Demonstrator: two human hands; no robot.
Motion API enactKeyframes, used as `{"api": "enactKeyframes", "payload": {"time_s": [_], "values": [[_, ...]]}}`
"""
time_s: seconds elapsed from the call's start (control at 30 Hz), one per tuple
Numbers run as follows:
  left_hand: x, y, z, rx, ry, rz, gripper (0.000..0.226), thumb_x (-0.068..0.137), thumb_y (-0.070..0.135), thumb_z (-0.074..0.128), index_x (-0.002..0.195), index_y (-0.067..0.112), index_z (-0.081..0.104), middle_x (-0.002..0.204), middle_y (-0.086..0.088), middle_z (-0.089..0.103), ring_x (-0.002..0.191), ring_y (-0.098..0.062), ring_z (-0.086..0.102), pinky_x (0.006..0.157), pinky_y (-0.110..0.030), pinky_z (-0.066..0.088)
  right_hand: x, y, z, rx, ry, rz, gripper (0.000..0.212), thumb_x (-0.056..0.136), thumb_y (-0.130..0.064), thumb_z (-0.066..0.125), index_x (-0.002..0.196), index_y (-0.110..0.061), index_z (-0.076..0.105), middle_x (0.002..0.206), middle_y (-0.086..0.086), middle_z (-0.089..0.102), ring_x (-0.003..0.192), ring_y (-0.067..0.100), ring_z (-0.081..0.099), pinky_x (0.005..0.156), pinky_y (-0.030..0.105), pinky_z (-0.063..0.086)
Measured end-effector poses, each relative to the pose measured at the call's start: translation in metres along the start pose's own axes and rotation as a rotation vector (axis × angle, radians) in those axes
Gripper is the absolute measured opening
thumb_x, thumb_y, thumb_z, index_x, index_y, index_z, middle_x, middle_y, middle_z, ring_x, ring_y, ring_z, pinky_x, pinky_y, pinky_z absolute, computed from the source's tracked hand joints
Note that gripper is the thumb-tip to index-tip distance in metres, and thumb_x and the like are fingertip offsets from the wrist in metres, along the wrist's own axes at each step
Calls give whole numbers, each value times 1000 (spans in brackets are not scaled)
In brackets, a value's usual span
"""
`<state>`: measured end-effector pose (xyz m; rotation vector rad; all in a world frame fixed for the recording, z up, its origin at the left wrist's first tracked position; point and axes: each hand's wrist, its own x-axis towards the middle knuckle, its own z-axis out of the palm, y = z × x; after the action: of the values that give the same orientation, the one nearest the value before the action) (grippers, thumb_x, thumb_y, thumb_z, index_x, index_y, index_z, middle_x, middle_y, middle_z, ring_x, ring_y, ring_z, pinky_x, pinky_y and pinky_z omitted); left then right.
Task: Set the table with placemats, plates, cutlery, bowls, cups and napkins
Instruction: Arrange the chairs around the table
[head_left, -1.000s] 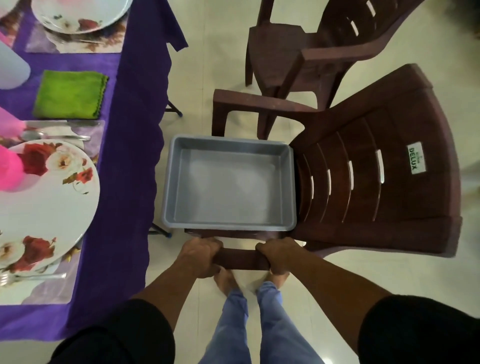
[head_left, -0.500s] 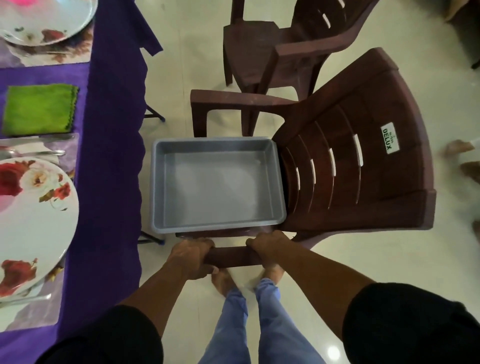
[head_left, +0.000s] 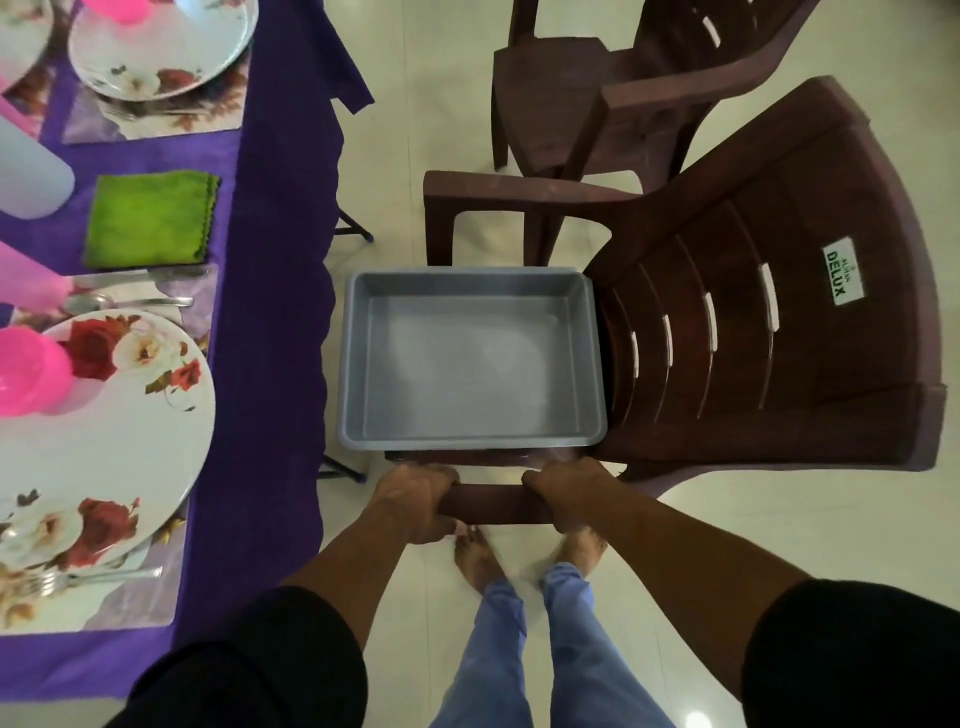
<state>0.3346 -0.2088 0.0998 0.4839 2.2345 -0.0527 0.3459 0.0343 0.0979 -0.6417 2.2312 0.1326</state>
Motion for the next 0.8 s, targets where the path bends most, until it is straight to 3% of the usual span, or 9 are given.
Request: {"api": "enactKeyframes", "payload": {"time_s": [0.1,0.2,0.3,0.4,0.53,0.63,0.8], "values": [[0,-2,-1,3,0,-5,61,83,62,72,135,34,53,134,4,61,126,-22,57,109,-40,46,3,-1,-4,20,3,1,47,86,-26,67,131,-26,53,125,1,61,123,24,55,87,37,37],[-1,-5,-2,15,0,-9,62,84,62,72,135,33,53,136,4,61,128,-22,56,110,-41,45,5,-2,-5,29,-9,9,49,87,-25,67,134,-25,52,130,1,61,129,24,51,98,41,39],[-2,-10,5,-17,-10,-14,62,85,62,72,136,33,53,138,4,60,129,-21,55,111,-39,44,8,-8,-7,24,-51,5,47,88,-23,67,132,-22,53,129,3,61,129,26,51,101,43,40],[-1,-9,11,-136,-6,-25,63,87,58,72,139,30,54,142,3,58,132,-19,54,110,-33,43,10,-6,-13,13,-56,-5,43,89,-25,68,131,-19,58,131,5,61,127,28,55,101,45,47],[4,-5,-5,-380,-10,-73,70,91,54,69,152,26,46,153,-2,52,139,-21,50,114,-33,41,18,11,-48,186,-60,72,42,94,-26,65,133,-16,55,132,11,61,120,34,62,96,45,54],[3,1,-23,-526,61,-99,60,92,46,69,146,27,51,146,-2,58,132,-21,56,110,-32,44,11,28,-80,256,46,131,39,98,-33,56,133,-16,50,131,13,61,118,36,61,84,40,48],[-3,23,-72,-595,145,-69,62,97,43,67,152,23,45,154,0,51,138,-19,50,111,-22,36,-37,54,-126,350,265,275,47,100,-45,49,140,-20,47,137,11,57,124,35,55,100,49,47]]}}
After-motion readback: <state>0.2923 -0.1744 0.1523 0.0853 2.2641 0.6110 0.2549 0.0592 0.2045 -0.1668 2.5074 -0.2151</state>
